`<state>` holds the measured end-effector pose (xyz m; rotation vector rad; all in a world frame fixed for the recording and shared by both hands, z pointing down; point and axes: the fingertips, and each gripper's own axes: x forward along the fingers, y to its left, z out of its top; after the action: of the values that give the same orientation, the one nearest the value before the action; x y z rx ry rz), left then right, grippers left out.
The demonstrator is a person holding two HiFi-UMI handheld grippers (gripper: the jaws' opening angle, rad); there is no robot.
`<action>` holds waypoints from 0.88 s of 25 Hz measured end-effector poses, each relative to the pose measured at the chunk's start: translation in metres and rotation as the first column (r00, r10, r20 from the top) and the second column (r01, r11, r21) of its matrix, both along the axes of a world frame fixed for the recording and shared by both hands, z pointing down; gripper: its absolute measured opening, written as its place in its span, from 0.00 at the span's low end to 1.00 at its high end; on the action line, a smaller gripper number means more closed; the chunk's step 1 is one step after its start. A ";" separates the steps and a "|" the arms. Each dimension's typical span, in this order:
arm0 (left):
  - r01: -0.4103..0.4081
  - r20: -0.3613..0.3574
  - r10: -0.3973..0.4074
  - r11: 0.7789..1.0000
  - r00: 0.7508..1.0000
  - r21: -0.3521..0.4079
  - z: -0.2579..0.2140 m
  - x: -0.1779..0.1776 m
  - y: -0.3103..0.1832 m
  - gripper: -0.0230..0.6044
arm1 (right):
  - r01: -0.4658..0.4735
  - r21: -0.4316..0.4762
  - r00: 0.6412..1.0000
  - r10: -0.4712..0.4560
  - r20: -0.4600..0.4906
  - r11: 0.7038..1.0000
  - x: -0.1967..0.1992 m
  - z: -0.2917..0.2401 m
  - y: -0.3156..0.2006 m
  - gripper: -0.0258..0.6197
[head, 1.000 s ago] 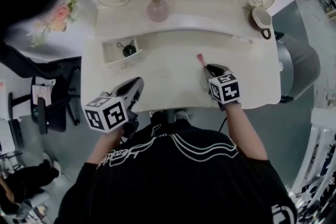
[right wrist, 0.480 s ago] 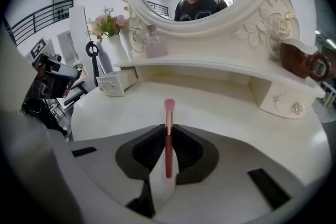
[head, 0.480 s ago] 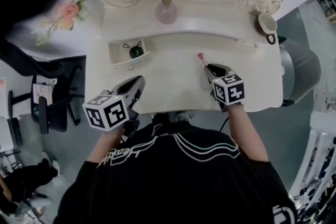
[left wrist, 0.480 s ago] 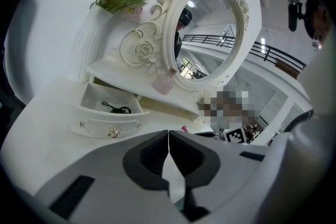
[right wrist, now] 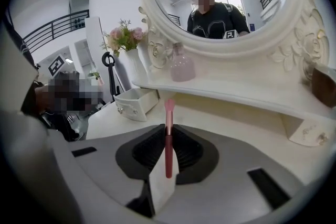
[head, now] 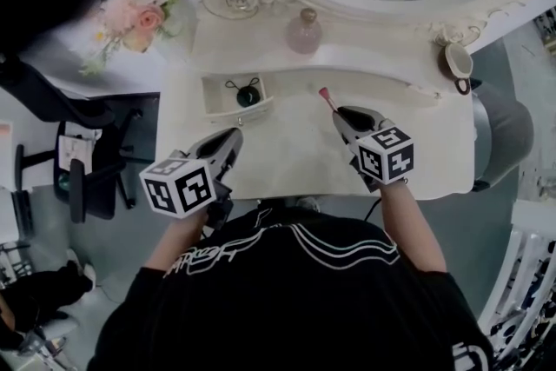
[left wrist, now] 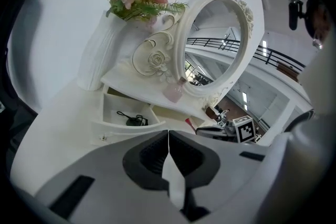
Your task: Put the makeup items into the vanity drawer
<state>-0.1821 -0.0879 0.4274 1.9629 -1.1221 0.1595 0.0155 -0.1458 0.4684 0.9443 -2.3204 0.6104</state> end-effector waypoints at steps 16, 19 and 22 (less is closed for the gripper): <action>0.064 0.007 -0.064 0.998 0.998 0.024 0.000 -0.079 -0.004 0.08 | 0.219 0.114 0.974 -0.225 0.038 0.969 -0.131 -0.044 -0.021 0.14; 0.078 0.006 -0.078 0.997 0.997 0.027 0.002 -0.090 -0.006 0.08 | 0.303 0.134 0.952 -0.307 0.004 0.943 -0.159 -0.045 -0.021 0.14; 0.084 0.006 -0.085 0.996 0.996 0.016 0.007 -0.097 -0.005 0.08 | 0.375 0.127 0.927 -0.375 -0.031 0.918 -0.182 -0.038 -0.020 0.14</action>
<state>-0.2789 -0.0932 0.4345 1.9265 -1.2117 0.1119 -0.1665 -0.1656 0.4300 0.5264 -2.4696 0.2979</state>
